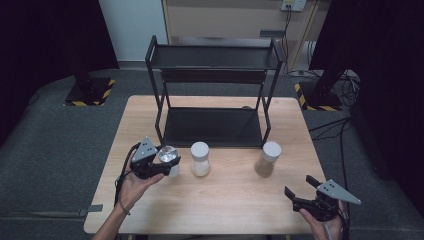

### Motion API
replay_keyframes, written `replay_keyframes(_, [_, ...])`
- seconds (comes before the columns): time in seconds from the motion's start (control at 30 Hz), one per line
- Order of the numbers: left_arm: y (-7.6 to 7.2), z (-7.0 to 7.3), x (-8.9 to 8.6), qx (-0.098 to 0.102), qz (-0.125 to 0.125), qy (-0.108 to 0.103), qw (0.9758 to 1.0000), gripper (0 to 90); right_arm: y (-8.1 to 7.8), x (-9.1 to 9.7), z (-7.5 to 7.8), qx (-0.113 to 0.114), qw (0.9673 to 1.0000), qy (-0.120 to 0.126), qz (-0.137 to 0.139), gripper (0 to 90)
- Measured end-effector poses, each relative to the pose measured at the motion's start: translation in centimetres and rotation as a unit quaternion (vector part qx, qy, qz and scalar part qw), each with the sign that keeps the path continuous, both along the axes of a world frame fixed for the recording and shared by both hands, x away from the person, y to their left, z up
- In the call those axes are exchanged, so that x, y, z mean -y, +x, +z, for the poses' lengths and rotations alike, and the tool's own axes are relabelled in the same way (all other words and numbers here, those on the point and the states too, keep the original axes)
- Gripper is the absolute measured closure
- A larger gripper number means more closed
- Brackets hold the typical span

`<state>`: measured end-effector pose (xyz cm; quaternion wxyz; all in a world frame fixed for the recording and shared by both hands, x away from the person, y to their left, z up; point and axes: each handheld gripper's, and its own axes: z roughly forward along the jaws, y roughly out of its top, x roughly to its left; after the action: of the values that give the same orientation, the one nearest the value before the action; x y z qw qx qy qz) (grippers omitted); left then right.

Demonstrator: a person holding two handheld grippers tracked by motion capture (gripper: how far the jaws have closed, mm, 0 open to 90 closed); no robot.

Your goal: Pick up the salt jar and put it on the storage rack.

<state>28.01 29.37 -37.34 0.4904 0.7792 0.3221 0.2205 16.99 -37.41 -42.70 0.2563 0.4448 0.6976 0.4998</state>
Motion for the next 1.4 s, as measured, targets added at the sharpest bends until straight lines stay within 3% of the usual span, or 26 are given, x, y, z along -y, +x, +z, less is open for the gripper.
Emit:
replay_keyframes(0.23, [2.0,0.5,0.9,0.003,0.026,-0.004,0.9996,33.6,0.0,0.0,0.0,0.000,1.0000,-0.001,0.001,7.2])
replay_keyframes(0.47, [5.0,1.1,2.1,-0.004,0.051,-0.017,0.9985,33.6,0.0,0.0,0.0,-0.001,1.0000,0.001,0.001,7.3])
replay_keyframes(0.73, [8.2,1.4,3.7,-0.015,0.072,-0.008,0.9973,33.6,0.0,0.1,-0.1,-0.001,1.0000,0.003,0.001,7.3])
replay_keyframes(0.97, [10.4,0.8,5.1,-0.019,0.100,0.003,0.9948,33.7,0.0,0.2,-0.1,-0.001,1.0000,0.006,0.002,7.3])
replay_keyframes(1.07, [11.3,0.0,5.5,-0.024,0.109,-0.002,0.9937,33.6,0.0,0.2,-0.1,-0.001,1.0000,0.005,0.002,7.3])
replay_keyframes(1.17, [11.8,-0.6,5.7,-0.028,0.122,-0.010,0.9921,33.7,0.0,0.2,-0.1,-0.001,1.0000,0.006,0.001,7.3])
replay_keyframes(1.4, [13.0,-1.6,6.3,-0.039,0.143,-0.005,0.9889,33.6,0.1,0.2,-0.1,-0.001,1.0000,0.005,0.002,7.4])
